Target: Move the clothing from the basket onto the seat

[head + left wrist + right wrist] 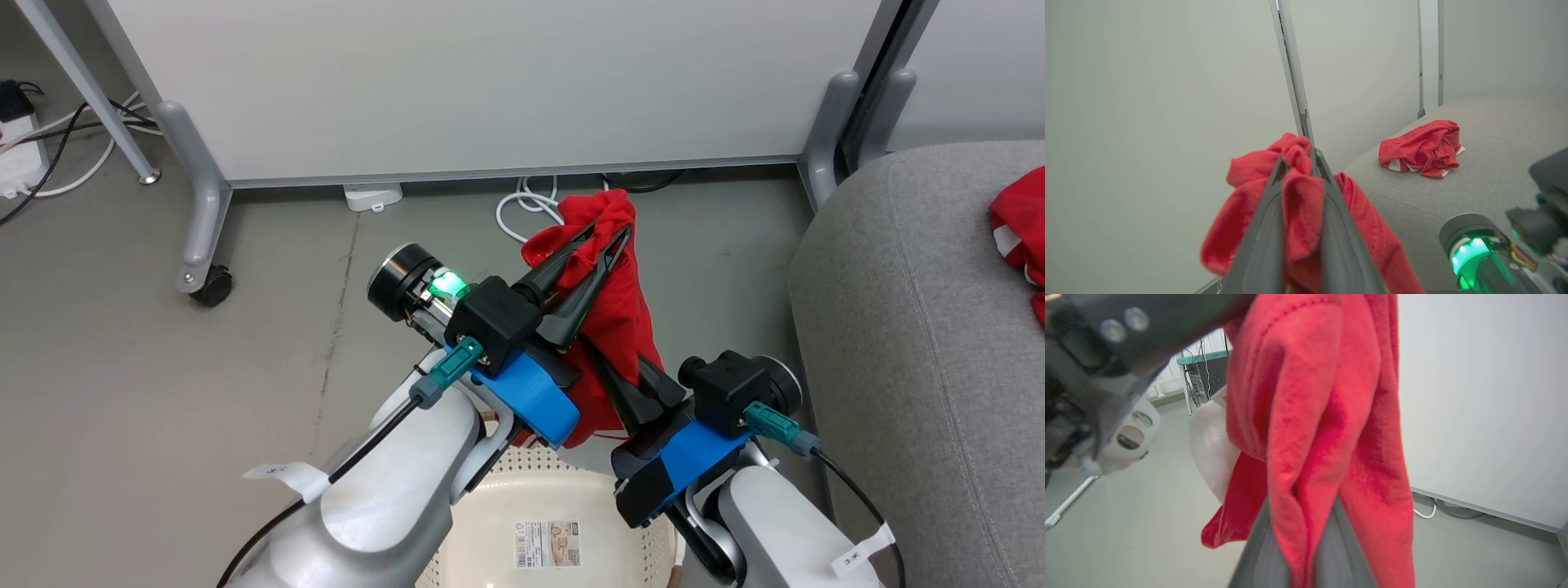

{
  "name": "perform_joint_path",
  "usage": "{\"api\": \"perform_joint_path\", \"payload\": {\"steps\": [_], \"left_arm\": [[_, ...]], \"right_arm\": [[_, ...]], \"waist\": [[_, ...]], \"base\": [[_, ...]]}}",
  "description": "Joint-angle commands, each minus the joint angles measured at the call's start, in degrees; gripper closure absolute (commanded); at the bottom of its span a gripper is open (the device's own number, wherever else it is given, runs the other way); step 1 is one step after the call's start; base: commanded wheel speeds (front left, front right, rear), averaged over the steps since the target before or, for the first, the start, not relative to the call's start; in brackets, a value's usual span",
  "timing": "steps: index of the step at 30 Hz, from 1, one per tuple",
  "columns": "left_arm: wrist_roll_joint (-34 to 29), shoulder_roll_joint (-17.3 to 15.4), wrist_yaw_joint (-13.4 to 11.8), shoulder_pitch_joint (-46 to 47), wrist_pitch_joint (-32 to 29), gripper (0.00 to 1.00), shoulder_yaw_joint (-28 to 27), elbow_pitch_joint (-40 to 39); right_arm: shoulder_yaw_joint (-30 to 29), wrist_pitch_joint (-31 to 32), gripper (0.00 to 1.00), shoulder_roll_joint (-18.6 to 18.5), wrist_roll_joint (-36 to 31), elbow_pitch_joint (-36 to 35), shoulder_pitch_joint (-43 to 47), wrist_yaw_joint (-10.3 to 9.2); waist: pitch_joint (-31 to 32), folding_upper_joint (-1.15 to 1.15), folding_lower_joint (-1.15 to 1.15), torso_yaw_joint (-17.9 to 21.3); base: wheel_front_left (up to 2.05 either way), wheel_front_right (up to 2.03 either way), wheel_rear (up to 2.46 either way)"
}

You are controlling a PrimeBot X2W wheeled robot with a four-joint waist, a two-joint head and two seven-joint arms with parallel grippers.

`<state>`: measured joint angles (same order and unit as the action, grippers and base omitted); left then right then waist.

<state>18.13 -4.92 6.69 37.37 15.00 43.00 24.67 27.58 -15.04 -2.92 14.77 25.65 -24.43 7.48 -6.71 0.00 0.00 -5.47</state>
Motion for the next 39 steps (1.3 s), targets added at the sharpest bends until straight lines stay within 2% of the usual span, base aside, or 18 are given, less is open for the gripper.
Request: {"api": "perform_joint_path", "payload": {"steps": [1, 5, 6, 20, 25, 30, 39], "left_arm": [[-0.3, 0.0, 0.4, -0.4, 0.3, 1.00, -0.4, 0.1], [-0.2, 0.2, 0.1, -0.6, 0.3, 1.00, -0.9, 0.5], [-0.2, 0.3, -0.1, -0.6, 0.3, 0.00, -1.0, 0.6], [-2.7, 0.4, -0.4, -1.1, 0.3, 0.00, -2.2, -0.4], [-3.2, -0.3, -0.3, -2.0, 0.3, 0.00, -2.2, -1.3], [-4.2, -1.4, 0.0, -2.5, 0.3, 0.00, -1.3, -1.7], [-5.3, -1.1, 0.5, -2.5, 0.3, 0.00, 1.6, -2.5]], "right_arm": [[0.1, -0.2, 1.00, 0.0, 0.2, -0.4, -0.4, 0.03], [0.4, -0.2, 1.00, 0.0, 0.4, -0.7, -0.1, 0.03], [0.4, -0.2, 1.00, 0.0, 0.5, -0.7, 0.0, 0.03], [-1.1, -0.2, 1.00, 0.0, 0.8, -0.5, 0.4, 0.02], [-4.9, -0.2, 1.00, 0.0, -1.0, -1.5, 0.3, 0.03], [-10.6, -0.2, 1.00, 0.0, -3.6, -3.9, 1.3, 0.03], [-21.2, -0.2, 1.00, 0.0, -6.9, -9.4, 5.3, 0.03]], "waist": [[0.0, 0.00, 0.00, 0.0], [0.0, 0.00, 0.00, -0.1], [0.0, 0.00, 0.00, -0.2], [-0.4, 0.00, 0.00, 0.5], [-1.9, 0.00, 0.00, 4.2], [-4.4, 0.00, 0.00, 9.7], [-6.6, 0.00, 0.00, 17.3]], "base": [[0.00, 0.00, 0.00], [0.00, 0.00, 0.00], [0.00, 0.00, 0.00], [0.00, 0.00, 0.00], [0.00, 0.00, 0.00], [0.00, 0.00, 0.00], [0.00, 0.00, 0.00]]}}
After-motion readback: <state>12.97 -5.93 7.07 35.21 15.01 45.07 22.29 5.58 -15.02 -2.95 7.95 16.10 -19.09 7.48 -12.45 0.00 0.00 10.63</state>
